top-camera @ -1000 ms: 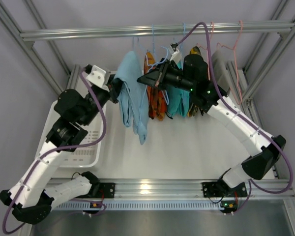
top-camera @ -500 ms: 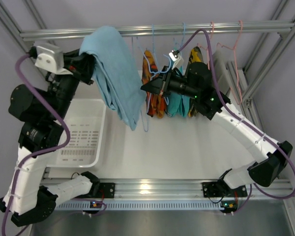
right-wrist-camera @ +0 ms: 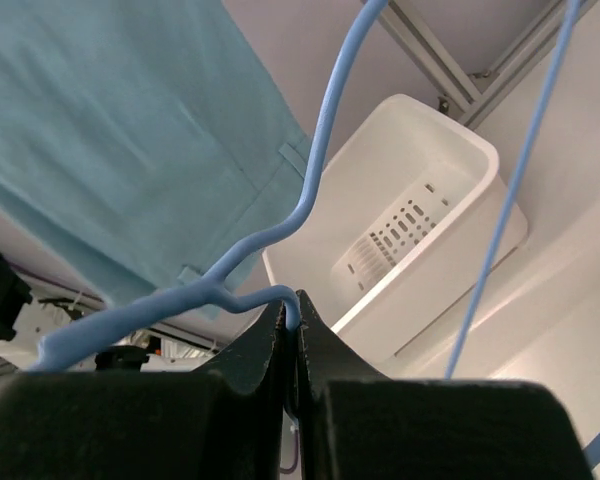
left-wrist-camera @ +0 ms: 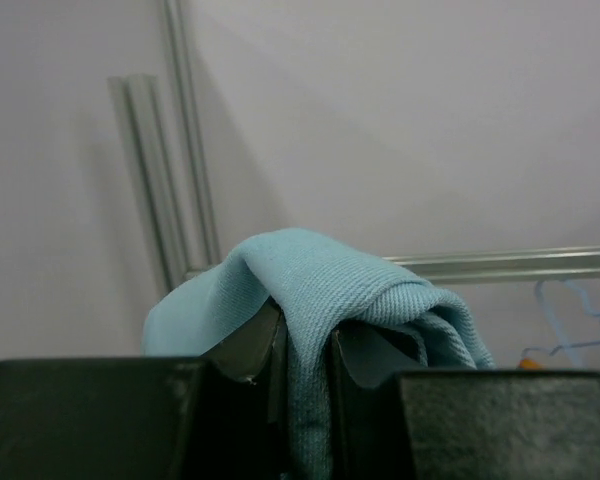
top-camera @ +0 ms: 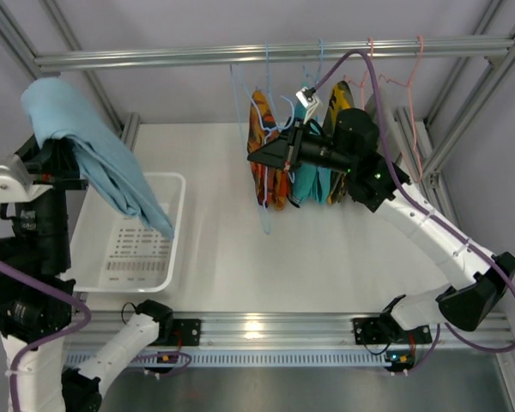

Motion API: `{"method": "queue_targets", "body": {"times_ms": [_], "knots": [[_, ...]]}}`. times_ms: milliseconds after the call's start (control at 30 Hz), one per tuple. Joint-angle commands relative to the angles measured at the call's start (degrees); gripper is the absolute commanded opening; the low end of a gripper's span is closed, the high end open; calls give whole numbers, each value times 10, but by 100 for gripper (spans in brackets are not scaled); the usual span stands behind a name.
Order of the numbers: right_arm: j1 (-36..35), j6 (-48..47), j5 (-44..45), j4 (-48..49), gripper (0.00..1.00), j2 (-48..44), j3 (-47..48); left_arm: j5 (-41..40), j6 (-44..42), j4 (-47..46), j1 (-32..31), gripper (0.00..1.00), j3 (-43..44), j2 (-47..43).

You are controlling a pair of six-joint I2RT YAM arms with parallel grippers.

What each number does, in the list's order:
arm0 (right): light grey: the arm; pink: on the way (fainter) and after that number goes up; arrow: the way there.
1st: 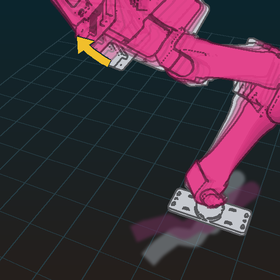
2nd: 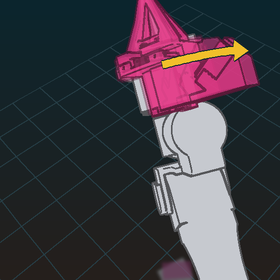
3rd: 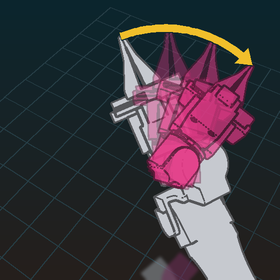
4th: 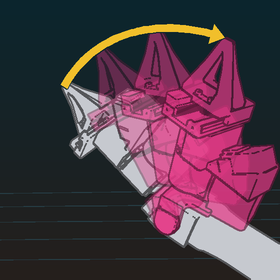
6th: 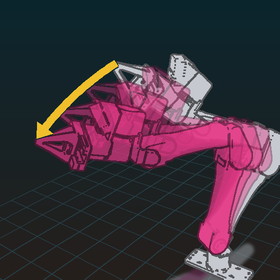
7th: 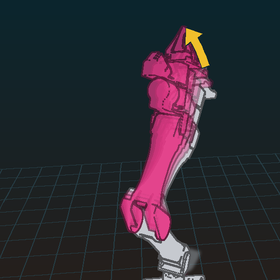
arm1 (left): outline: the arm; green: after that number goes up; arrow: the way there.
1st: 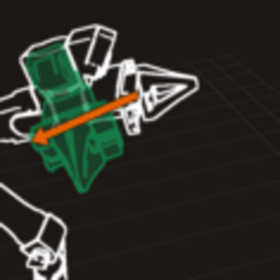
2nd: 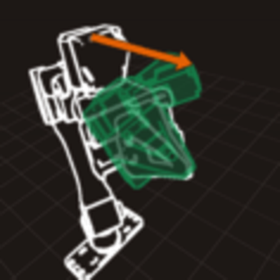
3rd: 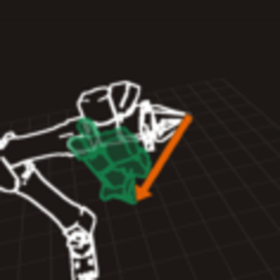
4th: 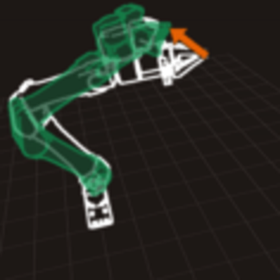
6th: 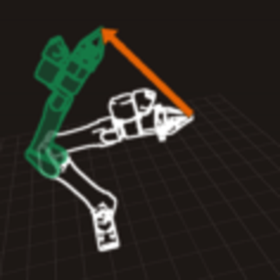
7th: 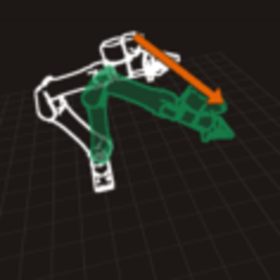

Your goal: Remove the trousers from the hanger

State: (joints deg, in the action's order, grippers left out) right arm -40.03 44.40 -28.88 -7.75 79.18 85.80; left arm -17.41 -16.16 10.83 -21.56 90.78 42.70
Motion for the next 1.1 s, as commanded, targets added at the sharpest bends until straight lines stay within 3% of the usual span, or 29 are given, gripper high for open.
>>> {"method": "queue_targets", "body": {"times_ms": [0, 233, 500, 633, 767, 1067], "knots": [[-7, -34, -26, 32, 0, -47, -2, -61, -84, -74, 22, 0, -39, -41], [-21, -66, -29, 16, 0, -68, -21, -140, -177, -46, 57, 0, -183, -137], [-35, -88, -32, 7, 0, -67, -16, -232, -205, 23, 76, 0, -361, -213], [-39, -88, -30, 8, 0, -61, -14, -243, -149, 66, 79, 0, -431, -213], [-41, -84, -10, -2, 0, -48, -5, -202, -57, 84, 79, 0, -465, -172], [-41, -46, 30, -28, 0, -35, 3, -66, 142, 60, 79, 0, -415, -10]]}}
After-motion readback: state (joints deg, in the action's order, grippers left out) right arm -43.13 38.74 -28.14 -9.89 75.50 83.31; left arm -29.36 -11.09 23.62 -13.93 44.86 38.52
